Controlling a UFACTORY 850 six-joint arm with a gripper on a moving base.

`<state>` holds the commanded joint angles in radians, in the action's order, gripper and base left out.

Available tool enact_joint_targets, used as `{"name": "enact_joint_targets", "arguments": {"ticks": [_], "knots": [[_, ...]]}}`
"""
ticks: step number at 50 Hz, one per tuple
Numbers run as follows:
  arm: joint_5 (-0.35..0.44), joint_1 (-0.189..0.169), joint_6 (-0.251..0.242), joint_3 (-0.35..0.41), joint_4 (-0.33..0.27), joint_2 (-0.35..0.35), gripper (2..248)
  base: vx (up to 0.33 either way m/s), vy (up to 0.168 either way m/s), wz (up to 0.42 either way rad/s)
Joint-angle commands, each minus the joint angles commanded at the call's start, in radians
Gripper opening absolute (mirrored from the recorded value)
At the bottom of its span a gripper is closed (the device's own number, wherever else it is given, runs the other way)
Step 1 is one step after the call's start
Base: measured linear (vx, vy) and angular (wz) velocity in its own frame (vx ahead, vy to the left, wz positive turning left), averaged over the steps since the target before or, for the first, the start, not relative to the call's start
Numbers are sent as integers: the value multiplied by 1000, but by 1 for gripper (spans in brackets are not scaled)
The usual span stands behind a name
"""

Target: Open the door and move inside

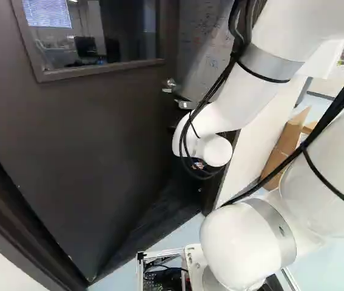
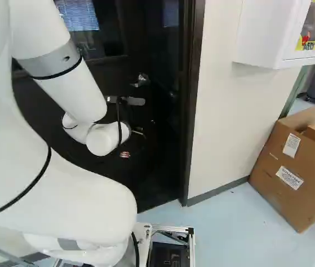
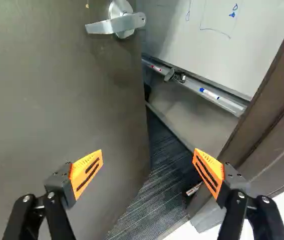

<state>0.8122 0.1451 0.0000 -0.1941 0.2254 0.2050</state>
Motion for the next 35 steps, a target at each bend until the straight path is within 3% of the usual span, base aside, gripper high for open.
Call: {"name": "enact_joint_targets", "arguments": {"ticks": [15,35], "knots": [[0,0,0,0,0,0,247,55,137,-229],[0,0,0,0,0,0,247,4,147,-16]]}}
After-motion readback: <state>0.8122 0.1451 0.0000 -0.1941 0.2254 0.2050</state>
